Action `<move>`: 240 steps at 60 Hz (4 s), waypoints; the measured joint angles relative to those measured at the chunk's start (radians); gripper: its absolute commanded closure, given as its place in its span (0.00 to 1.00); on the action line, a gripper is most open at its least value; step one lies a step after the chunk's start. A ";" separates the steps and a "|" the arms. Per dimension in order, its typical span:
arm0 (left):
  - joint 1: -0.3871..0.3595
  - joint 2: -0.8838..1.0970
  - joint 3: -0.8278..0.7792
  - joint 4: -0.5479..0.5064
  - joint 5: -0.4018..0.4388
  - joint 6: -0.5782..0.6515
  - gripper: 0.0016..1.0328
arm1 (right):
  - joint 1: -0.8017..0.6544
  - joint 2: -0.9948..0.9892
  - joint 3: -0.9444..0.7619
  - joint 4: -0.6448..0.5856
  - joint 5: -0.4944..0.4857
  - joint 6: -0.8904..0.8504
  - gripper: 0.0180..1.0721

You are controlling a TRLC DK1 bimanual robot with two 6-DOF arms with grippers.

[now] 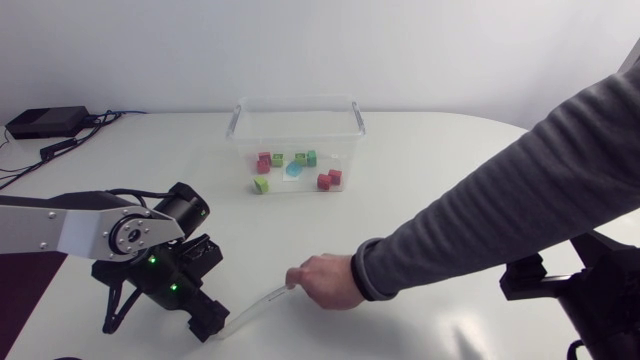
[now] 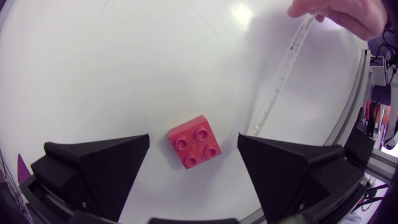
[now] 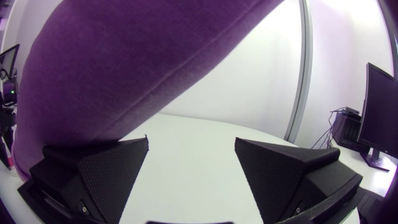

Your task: Place the duplo bricks in the container

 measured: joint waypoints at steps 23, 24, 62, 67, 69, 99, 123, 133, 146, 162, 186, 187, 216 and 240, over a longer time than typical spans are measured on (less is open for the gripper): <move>0.000 -0.003 0.000 -0.015 0.001 0.000 0.04 | 0.000 0.000 0.000 0.000 0.002 0.000 0.05; 0.000 -0.004 0.000 -0.017 0.001 0.000 0.04 | 0.000 0.000 0.000 0.000 0.002 0.000 0.05; 0.000 -0.008 -0.014 -0.022 0.001 0.000 0.04 | 0.000 0.000 0.000 0.000 0.002 0.000 0.05; 0.000 -0.008 -0.014 -0.022 0.001 0.000 0.04 | 0.000 0.000 0.000 0.000 0.002 0.000 0.05; 0.003 -0.008 -0.014 -0.021 0.001 0.000 0.04 | 0.000 0.000 0.000 0.000 0.002 0.000 0.05; 0.126 0.087 0.192 -0.014 -0.100 -0.003 0.04 | 0.000 0.000 0.000 0.000 0.002 0.000 0.05; 0.190 0.219 0.414 -0.026 -0.158 -0.056 0.04 | 0.000 0.000 0.000 0.000 0.002 0.000 0.05; 0.199 0.287 0.462 -0.034 -0.158 -0.102 0.04 | 0.000 0.000 0.000 0.000 0.002 0.000 0.05; 0.222 0.368 0.485 -0.041 -0.158 -0.134 0.04 | 0.000 0.000 0.000 0.000 0.002 0.000 0.05; 0.232 0.404 0.521 -0.041 -0.161 -0.150 0.04 | 0.000 0.000 0.000 0.000 0.002 0.000 0.05; 0.255 0.429 0.528 -0.026 -0.181 -0.153 0.04 | 0.000 0.000 0.000 0.000 0.002 0.000 0.05; 0.255 0.429 0.528 -0.026 -0.184 -0.153 0.04 | 0.000 0.000 0.000 0.000 0.002 0.000 0.05; 0.281 0.378 0.496 -0.106 -0.195 0.148 0.04 | 0.000 0.000 0.000 0.000 0.002 0.000 0.05; 0.322 0.378 0.445 -0.067 -0.190 0.283 0.63 | 0.000 0.000 0.000 0.000 0.002 0.000 0.05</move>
